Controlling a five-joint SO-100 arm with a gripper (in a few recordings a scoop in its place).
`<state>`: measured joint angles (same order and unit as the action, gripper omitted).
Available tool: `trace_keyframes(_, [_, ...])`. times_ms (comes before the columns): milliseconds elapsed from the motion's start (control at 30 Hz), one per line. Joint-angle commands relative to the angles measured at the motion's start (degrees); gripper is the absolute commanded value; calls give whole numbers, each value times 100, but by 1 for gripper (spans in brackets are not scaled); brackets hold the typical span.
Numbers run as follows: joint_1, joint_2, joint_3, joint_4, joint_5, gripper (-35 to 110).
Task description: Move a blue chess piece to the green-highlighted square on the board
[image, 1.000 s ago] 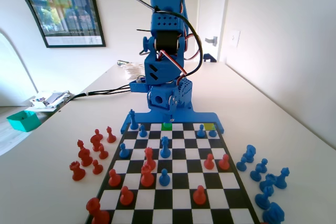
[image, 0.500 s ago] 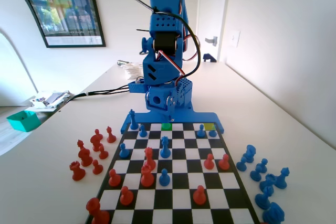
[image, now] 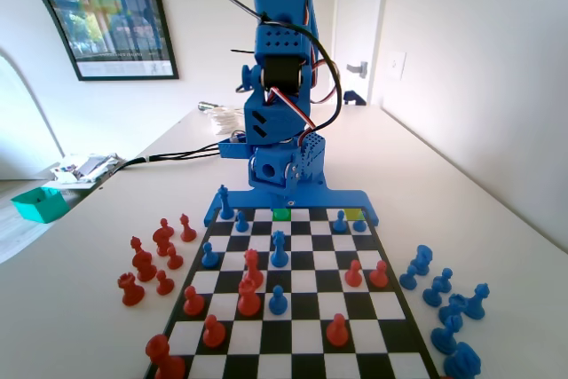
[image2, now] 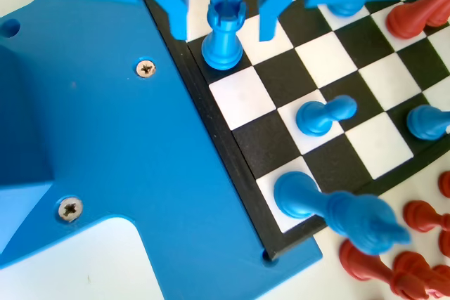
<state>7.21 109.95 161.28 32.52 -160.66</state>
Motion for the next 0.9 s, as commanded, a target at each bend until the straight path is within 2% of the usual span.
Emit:
trace_keyframes(0, [88,97,-149,141,-70,19])
trace_keyframes(133, [105,141,-501,571,-88,19])
trace_keyframes(467, [-149,422,-2549,2988,650,17])
trace_keyframes(733, [-677,1037,-3867,4632,2206,1])
trace_keyframes(867, [-1011,1336,-4491,5344,3243,1])
